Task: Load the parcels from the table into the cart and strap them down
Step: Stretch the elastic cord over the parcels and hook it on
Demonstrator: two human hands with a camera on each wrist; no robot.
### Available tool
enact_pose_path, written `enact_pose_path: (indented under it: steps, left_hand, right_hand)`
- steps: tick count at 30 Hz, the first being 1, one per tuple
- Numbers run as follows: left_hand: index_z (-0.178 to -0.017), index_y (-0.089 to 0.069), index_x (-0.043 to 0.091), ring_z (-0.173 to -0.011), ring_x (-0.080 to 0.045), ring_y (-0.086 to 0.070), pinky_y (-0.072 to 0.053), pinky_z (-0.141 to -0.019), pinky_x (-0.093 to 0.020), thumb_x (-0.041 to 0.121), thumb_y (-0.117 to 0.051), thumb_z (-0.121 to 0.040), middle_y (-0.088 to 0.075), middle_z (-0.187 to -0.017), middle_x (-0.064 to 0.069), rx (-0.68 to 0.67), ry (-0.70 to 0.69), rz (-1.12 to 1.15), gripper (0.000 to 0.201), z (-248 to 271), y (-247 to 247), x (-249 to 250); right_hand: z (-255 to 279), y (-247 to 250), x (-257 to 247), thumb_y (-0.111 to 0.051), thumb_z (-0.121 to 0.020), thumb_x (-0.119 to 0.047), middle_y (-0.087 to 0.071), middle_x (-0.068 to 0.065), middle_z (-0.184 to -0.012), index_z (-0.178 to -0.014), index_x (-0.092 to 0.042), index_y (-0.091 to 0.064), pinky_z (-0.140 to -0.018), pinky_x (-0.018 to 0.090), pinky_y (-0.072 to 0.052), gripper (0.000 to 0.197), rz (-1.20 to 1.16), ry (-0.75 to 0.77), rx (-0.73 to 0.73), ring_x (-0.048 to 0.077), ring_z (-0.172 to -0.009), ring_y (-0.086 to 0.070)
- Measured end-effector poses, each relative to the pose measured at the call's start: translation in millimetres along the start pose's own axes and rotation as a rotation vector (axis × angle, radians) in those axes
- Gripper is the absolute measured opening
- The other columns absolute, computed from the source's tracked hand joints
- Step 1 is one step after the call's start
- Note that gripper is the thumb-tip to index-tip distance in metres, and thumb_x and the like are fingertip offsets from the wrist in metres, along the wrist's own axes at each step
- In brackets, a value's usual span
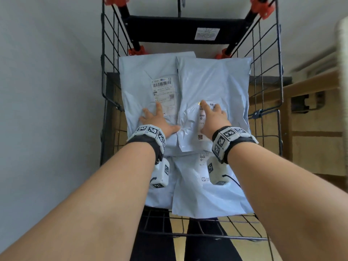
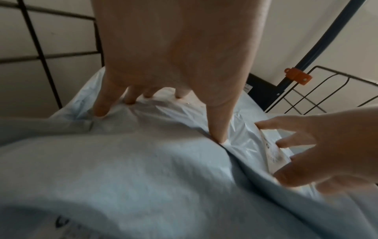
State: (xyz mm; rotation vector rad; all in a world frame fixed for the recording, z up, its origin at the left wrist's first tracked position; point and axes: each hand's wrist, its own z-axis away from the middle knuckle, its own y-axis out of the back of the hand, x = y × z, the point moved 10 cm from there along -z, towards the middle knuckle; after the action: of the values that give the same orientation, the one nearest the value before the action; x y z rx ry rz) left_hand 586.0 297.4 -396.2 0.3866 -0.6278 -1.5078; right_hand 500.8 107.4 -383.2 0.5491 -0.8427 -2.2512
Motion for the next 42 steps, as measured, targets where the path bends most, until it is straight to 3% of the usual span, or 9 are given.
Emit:
enact_pose_path:
  steps: [2, 5, 11, 15, 19, 28, 32, 38, 42]
  left_hand:
    - [-0.151, 0.0, 0.037, -0.14, -0.041, -0.024, -0.029, -0.114, -0.05, 0.065, -0.059, -0.074, -0.01, -0.155, -0.015, 0.009, -0.027, -0.039, 0.102, -1, 13, -4]
    - [-0.146, -0.026, 0.026, -0.121, -0.037, -0.049, -0.043, -0.102, -0.043, 0.049, -0.054, -0.084, -0.039, -0.137, -0.016, 0.011, -0.088, -0.091, 0.071, 5, 38, 0]
    - [-0.126, -0.054, 0.011, -0.108, -0.031, -0.057, -0.047, -0.082, -0.034, 0.032, -0.049, -0.093, -0.054, -0.124, -0.013, 0.161, -0.232, -0.232, 0.039, 33, 117, 27]
    - [-0.134, -0.049, 0.011, -0.116, -0.032, -0.053, -0.046, -0.09, -0.037, 0.029, -0.046, -0.094, -0.048, -0.134, -0.015, 0.265, -0.32, -0.291, 0.044, 54, 168, 47]
    - [-0.129, -0.052, 0.01, -0.113, -0.032, -0.054, -0.049, -0.089, -0.039, 0.024, -0.046, -0.091, -0.051, -0.13, -0.014, 0.359, -0.416, -0.244, 0.041, 77, 214, 67]
    - [-0.135, -0.046, 0.008, -0.126, -0.032, -0.045, -0.039, -0.101, -0.039, 0.027, -0.045, -0.096, -0.046, -0.139, -0.014, 0.546, -0.476, -0.127, 0.044, 132, 317, 104]
    - [-0.141, -0.041, 0.009, -0.134, -0.029, -0.038, -0.034, -0.109, -0.037, 0.019, -0.041, -0.096, -0.037, -0.148, -0.01, 0.588, -0.511, -0.038, 0.046, 141, 354, 121]
    - [-0.147, -0.033, 0.013, -0.139, -0.025, -0.032, -0.032, -0.11, -0.036, 0.018, -0.037, -0.099, -0.03, -0.154, -0.007, 0.643, -0.55, 0.035, 0.049, 137, 387, 143]
    - [-0.146, -0.036, 0.013, -0.137, -0.026, -0.035, -0.033, -0.11, -0.036, 0.018, -0.037, -0.099, -0.033, -0.152, -0.007, 0.676, -0.519, 0.045, 0.047, 123, 392, 142]
  right_hand:
    - [8, 10, -5, -0.052, -0.082, 0.001, -0.021, 0.011, -0.152, -0.147, -0.04, -0.017, -0.098, 0.051, -0.045, 0.084, -0.041, -0.025, 0.033, 0.035, -0.136, -0.029]
    - [22, 24, -14, -0.044, -0.084, -0.004, -0.032, 0.011, -0.144, -0.142, -0.035, -0.032, -0.096, 0.047, -0.046, 0.067, -0.051, -0.054, 0.075, 0.034, -0.128, -0.038]
    - [46, 66, -44, -0.048, -0.089, -0.012, -0.039, 0.012, -0.138, -0.139, -0.02, -0.042, -0.096, 0.042, -0.046, 0.051, -0.062, -0.056, 0.161, 0.032, -0.123, -0.044]
    - [61, 102, -71, -0.049, -0.092, -0.015, -0.04, 0.01, -0.14, -0.144, -0.021, -0.038, -0.093, 0.041, -0.049, 0.054, -0.163, -0.011, 0.223, 0.031, -0.119, -0.05]
    - [74, 146, -93, -0.049, -0.093, -0.017, -0.041, 0.01, -0.143, -0.145, -0.021, -0.037, -0.092, 0.037, -0.05, 0.053, -0.2, 0.062, 0.281, 0.029, -0.118, -0.053]
    - [90, 273, -121, -0.044, -0.097, -0.016, -0.055, 0.012, -0.133, -0.138, -0.011, -0.046, -0.095, 0.036, -0.048, 0.041, -0.293, 0.162, 0.403, 0.03, -0.118, -0.055]
    - [83, 322, -139, -0.047, -0.098, -0.022, -0.052, 0.007, -0.138, -0.143, -0.018, -0.042, -0.078, 0.026, -0.044, 0.046, -0.439, 0.229, 0.425, 0.024, -0.116, -0.056]
    - [58, 377, -173, -0.05, -0.097, -0.023, -0.05, 0.007, -0.14, -0.141, -0.017, -0.043, -0.099, 0.034, -0.044, 0.046, -0.556, 0.319, 0.457, 0.025, -0.122, -0.054]
    - [37, 395, -194, -0.048, -0.098, -0.022, -0.047, 0.01, -0.143, -0.145, -0.014, -0.038, -0.102, 0.032, -0.04, 0.048, -0.545, 0.34, 0.459, 0.026, -0.128, -0.049]
